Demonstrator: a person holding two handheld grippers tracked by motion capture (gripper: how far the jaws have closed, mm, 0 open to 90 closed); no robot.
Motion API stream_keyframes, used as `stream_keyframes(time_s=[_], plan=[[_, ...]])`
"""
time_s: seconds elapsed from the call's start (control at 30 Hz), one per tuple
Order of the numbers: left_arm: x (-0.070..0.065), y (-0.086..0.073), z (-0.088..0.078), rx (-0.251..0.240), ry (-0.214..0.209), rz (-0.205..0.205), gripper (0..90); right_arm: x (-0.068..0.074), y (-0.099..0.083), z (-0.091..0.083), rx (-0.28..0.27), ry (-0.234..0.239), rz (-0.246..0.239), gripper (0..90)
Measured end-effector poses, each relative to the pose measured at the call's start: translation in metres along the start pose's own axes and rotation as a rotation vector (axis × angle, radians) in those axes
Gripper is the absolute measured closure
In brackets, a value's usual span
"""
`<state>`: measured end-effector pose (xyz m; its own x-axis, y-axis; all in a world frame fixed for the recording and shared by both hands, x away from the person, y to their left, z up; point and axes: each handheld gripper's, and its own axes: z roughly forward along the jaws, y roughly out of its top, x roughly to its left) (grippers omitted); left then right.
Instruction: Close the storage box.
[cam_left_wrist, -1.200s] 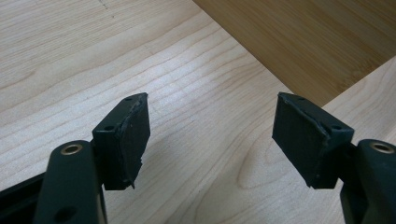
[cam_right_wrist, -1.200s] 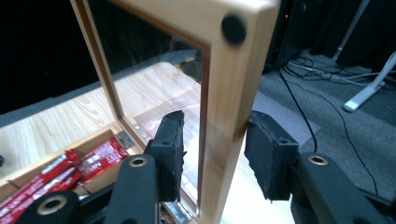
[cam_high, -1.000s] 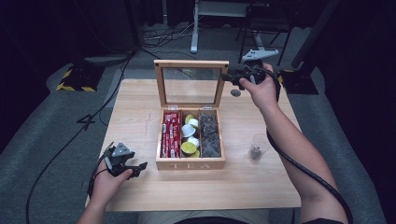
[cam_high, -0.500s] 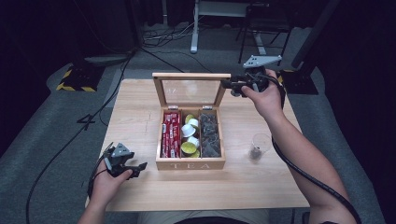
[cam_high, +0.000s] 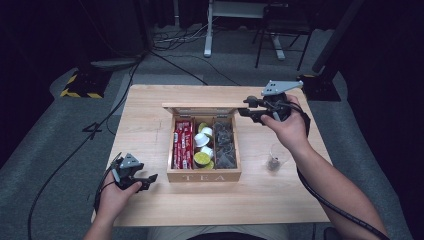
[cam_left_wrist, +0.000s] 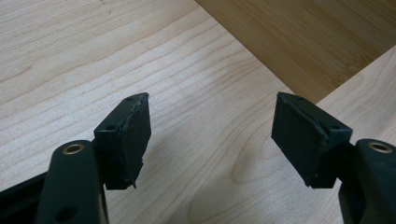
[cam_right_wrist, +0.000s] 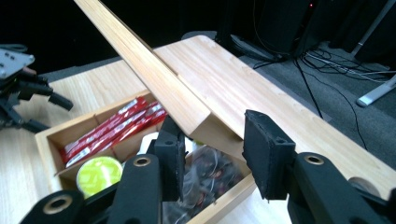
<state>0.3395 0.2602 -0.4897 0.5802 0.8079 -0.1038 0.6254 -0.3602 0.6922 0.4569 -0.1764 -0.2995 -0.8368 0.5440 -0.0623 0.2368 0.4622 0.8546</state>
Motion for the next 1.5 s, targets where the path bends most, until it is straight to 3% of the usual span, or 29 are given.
stream_keyframes(time_s=[0.83, 1.2, 1.5], plan=[[0.001, -0.002, 0.003, 0.017, -0.004, -0.004, 28.9, 0.039, -0.064, -0.008, 0.023, 0.071, 0.047, 56.8], [0.001, -0.002, 0.006, 0.02, -0.005, -0.009, 28.9, 0.058, -0.086, -0.006, 0.026, 0.046, 0.001, 54.2], [0.001, -0.002, 0.007, 0.023, -0.01, -0.008, 28.9, 0.066, -0.101, -0.001, 0.041, 0.042, -0.008, 54.3]])
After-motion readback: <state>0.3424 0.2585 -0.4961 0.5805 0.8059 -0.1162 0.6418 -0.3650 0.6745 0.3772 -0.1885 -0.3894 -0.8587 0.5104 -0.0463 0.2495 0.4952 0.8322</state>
